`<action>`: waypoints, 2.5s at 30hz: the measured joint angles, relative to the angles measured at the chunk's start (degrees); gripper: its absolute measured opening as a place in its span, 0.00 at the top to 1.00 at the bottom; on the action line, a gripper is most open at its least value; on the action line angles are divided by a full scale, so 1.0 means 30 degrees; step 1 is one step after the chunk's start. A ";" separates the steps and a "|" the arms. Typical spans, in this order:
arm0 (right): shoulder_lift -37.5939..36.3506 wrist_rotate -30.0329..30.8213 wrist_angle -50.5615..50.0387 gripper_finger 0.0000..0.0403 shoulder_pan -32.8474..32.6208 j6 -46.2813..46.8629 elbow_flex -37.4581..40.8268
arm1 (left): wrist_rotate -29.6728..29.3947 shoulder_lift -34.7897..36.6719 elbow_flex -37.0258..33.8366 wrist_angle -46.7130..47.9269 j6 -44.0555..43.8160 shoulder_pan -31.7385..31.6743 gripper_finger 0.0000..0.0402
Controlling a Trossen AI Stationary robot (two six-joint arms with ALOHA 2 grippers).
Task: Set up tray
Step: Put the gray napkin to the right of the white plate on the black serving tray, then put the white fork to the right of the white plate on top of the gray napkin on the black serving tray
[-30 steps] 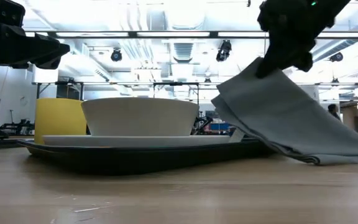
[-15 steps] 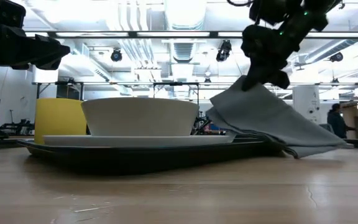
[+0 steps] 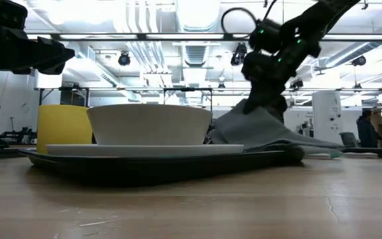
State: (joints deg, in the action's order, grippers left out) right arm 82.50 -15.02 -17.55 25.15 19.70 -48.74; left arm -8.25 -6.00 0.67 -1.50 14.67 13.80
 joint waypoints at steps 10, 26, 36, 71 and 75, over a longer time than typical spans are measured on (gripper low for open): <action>0.4231 -0.1062 0.0703 0.98 0.0733 -0.1863 -0.2998 | 0.0001 0.0000 0.0007 0.0001 0.0001 0.0000 0.75; 0.8050 -0.1289 -0.0534 0.98 0.1029 -0.3496 -0.6813 | 0.0001 0.0000 0.0003 -0.0003 0.0001 0.0000 0.75; 0.8074 -0.0942 -0.0622 0.97 0.1250 -0.5579 -0.6656 | -0.0006 0.0007 0.0004 -0.0006 -0.0004 0.0000 0.75; 0.8023 0.2577 -0.0805 0.54 0.1389 -0.7011 -0.8145 | -0.0006 0.0004 0.0004 -0.0006 -0.0003 0.0000 0.75; 0.7994 0.2571 -0.4150 0.54 0.1367 -0.6431 -0.8835 | -0.0006 0.0007 0.0000 -0.0002 0.0001 0.0000 0.75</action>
State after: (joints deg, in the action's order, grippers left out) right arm 106.48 -7.31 -30.00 29.26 0.40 -75.24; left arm -8.27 -5.98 0.67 -1.51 14.68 13.80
